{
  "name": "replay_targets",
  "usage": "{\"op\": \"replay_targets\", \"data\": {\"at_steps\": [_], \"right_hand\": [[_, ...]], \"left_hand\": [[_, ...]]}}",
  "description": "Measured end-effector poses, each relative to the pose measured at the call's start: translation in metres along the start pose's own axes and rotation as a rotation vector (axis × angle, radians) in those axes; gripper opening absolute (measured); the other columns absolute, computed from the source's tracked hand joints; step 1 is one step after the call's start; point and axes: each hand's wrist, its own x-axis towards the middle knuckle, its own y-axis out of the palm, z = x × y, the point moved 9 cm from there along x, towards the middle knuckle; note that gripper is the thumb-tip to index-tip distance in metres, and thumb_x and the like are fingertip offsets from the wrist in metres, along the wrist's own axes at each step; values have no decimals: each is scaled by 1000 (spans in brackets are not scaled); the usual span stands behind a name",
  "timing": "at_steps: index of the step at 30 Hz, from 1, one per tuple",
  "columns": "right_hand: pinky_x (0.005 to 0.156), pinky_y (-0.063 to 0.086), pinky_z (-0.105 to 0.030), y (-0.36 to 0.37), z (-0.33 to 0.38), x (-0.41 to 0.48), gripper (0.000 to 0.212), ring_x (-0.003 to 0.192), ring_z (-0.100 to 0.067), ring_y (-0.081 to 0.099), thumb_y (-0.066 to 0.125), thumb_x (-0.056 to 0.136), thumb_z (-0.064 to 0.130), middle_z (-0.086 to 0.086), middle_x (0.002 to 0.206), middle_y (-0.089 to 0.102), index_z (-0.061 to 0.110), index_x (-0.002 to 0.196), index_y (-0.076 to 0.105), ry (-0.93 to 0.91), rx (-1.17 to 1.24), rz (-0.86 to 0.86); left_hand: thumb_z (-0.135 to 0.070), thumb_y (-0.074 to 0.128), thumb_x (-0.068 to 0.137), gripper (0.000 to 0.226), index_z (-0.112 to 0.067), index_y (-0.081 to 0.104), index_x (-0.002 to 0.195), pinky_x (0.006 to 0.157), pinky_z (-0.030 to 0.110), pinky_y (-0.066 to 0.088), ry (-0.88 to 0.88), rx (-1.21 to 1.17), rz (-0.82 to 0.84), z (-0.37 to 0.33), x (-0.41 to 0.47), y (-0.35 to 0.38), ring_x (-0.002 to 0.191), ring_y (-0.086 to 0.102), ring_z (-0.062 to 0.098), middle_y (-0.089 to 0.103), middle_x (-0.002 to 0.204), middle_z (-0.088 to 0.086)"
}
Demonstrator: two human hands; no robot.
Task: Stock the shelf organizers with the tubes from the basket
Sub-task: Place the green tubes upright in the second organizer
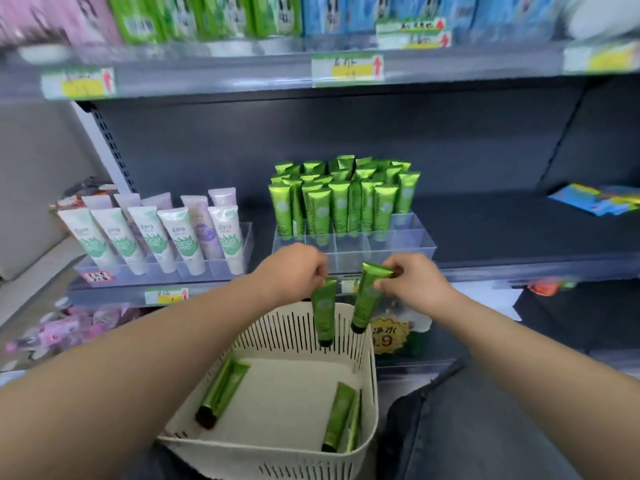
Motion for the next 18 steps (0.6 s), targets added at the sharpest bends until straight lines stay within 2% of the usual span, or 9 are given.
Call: {"op": "replay_targets", "data": {"at_steps": [3, 5, 8, 13, 18], "right_hand": [[51, 33, -22, -33, 1, 2, 23, 58, -6, 48, 72, 79, 22, 10, 64, 52, 25, 67, 53, -43, -35, -48], [52, 33, -24, -54, 0, 6, 26, 57, -8, 46, 73, 78, 21, 7, 62, 51, 26, 62, 53, -64, -29, -83], [57, 36, -27, -81, -5, 12, 19, 61, -14, 47, 74, 77, 18, 1, 64, 54, 21, 66, 58, -70, 0, -122], [53, 38, -23, -118, -12, 26, 15, 60, -12, 51, 72, 78, 17, -1, 70, 62, 22, 71, 59, -59, -20, -170], [60, 40, -27, -152, -11, 46, 11, 68, -16, 53, 71, 78, 17, -6, 76, 66, 18, 74, 61, -78, -29, -236]], "left_hand": [[-16, 58, 87, 5, -18, 61, 83, 68, 27, 42, 31, 2, -41, -17, 19, -19, 79, 55, 17, 60, 83, -3], [-15, 58, 87, 6, -18, 62, 83, 67, 27, 42, 52, 1, -67, -29, 33, -30, 79, 57, 17, 60, 80, -4], [-15, 57, 88, 8, -16, 65, 87, 69, 25, 42, 73, -13, -108, -46, 55, -44, 81, 58, 18, 60, 81, -4], [-15, 58, 87, 6, -15, 64, 85, 73, 28, 46, 97, -21, -174, -70, 90, -60, 83, 59, 23, 65, 86, 2], [-16, 57, 88, 9, -14, 66, 89, 73, 30, 45, 114, -16, -251, -85, 126, -80, 86, 59, 24, 66, 89, 3]]}}
